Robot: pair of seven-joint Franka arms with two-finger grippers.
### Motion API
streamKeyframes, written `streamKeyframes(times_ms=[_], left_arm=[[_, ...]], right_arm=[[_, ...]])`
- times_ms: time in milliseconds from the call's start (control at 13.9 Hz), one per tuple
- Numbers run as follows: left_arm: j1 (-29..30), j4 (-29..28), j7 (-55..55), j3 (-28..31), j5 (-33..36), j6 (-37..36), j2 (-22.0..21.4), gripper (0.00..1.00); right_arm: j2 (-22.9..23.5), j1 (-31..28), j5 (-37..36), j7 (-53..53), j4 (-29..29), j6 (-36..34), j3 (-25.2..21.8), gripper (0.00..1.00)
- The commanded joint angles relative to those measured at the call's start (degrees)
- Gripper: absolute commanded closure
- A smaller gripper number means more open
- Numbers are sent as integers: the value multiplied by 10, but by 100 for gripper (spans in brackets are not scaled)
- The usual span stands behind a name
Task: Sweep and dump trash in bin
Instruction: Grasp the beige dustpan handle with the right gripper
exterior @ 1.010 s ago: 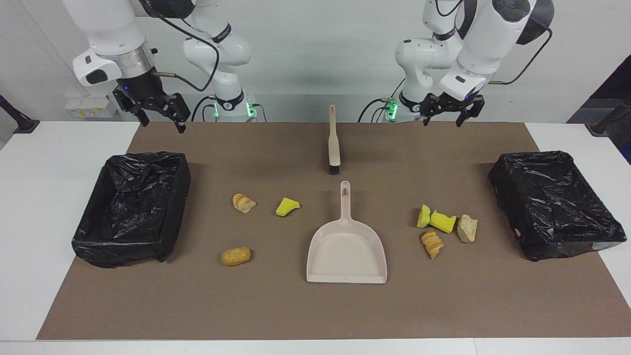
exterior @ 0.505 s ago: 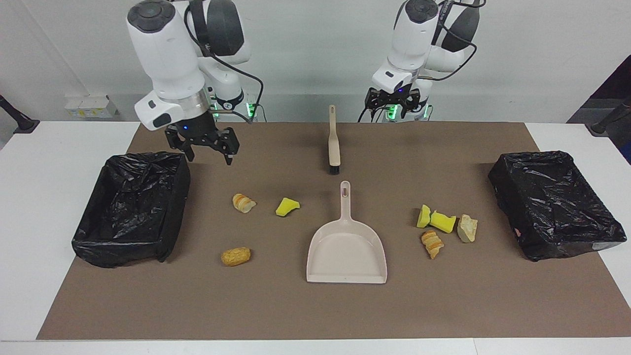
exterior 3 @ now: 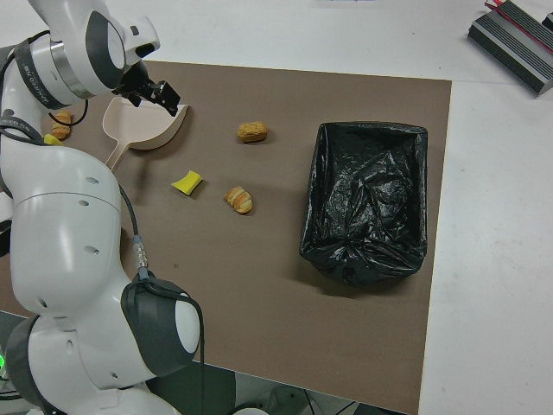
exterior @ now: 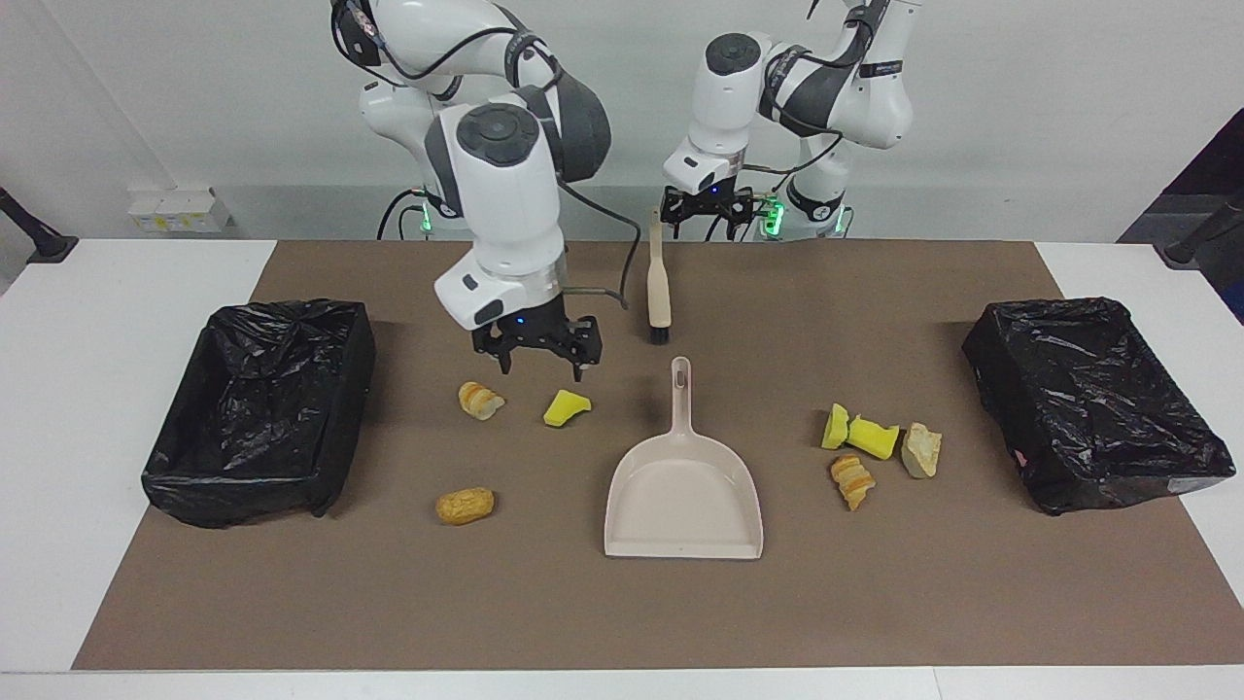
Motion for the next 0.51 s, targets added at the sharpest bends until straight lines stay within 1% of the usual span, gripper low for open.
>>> streamKeyframes(times_ms=[0,72,289,433], left_arm=[[-57,-59,-49,11,-5,57,-10,0],[-76,-64,-64,12,-5,70,-4,0],[-105,-66,-97,12,-5,99,22,0],[-111,-71,-98,11,-5,101,25,0]], right_arm=[[59,40,-11,46,44,18,-6,0],[70,52,-11,51,47,24,-6,0],[109,90,-12,87,56,60,-9,0],[114,107,-12,90,54,68,-10,0]])
